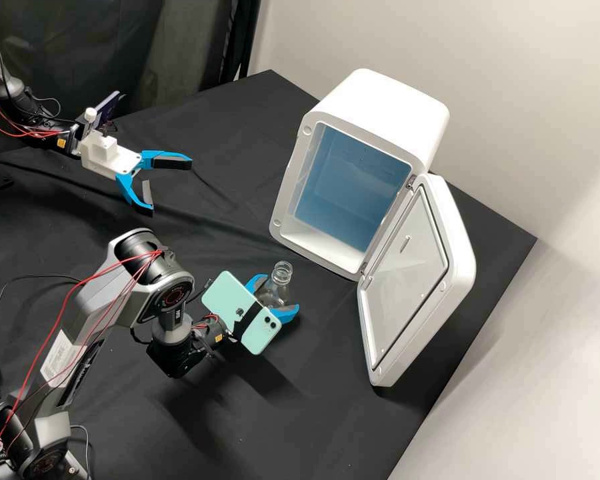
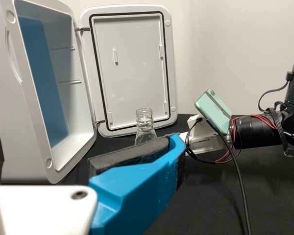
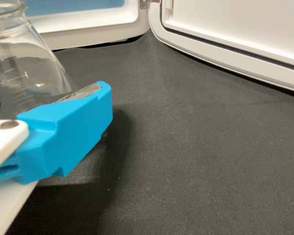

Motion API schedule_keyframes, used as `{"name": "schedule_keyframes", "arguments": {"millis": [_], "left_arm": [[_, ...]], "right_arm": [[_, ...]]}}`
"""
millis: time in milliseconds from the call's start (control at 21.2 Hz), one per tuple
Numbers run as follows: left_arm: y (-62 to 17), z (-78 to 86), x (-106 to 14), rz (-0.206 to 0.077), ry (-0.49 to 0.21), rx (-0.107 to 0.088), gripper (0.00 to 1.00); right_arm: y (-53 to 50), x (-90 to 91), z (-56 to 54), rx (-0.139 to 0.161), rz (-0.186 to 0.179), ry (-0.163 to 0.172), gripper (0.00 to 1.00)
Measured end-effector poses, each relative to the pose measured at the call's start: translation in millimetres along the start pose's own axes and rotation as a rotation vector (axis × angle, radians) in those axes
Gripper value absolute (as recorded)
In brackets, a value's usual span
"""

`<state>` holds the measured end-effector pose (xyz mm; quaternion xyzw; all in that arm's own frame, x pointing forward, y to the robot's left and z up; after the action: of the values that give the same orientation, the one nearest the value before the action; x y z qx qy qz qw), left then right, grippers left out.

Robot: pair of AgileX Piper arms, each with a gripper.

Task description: Place the flask in the incubator

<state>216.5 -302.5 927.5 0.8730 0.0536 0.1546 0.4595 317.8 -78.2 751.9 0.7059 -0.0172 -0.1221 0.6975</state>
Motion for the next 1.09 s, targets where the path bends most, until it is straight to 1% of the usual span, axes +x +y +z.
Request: {"name": "schedule_keyframes", "arguments": {"millis": [283, 378, 661, 708, 850, 897, 992, 1086], "left_arm": [[-0.3, -0.1, 0.1, -0.001, 0.000, -0.001, 1.00], [-2.2, -0.6, 0.4, -0.007, 0.001, -0.004, 1.00], [-2.2, -0.6, 0.4, -0.007, 0.001, -0.004, 1.00], [-2.2, -0.6, 0.4, -0.007, 0.001, -0.004, 1.00], [-2.2, -0.6, 0.4, -0.007, 0.001, -0.004, 1.00], [-2.2, -0.6, 0.4, -0.007, 0.001, -0.004, 1.00], [-2.2, -0.6, 0.4, -0.007, 0.001, -0.004, 1.00], [-2.2, -0.6, 0.4, -0.007, 0.001, -0.004, 1.00]], "right_arm": [[0.0, 0.0, 0.0, 0.000, 0.000, 0.000, 0.00], [0.0, 0.0, 0.0, 0.000, 0.000, 0.000, 0.00], [0.0, 0.0, -0.2, -0.001, 0.000, 0.002, 0.00], [0.3, 0.9, -0.9, -0.002, 0.000, 0.007, 0.00], [2.5, 6.1, -4.4, -0.011, -0.001, 0.027, 0.00], [3.4, 8.4, -5.2, -0.013, -0.003, 0.028, 0.00], [6.7, 14.8, -7.8, -0.017, 0.001, 0.032, 0.00], [11.8, 22.7, -11.7, -0.017, 0.013, 0.042, 0.00]]}}
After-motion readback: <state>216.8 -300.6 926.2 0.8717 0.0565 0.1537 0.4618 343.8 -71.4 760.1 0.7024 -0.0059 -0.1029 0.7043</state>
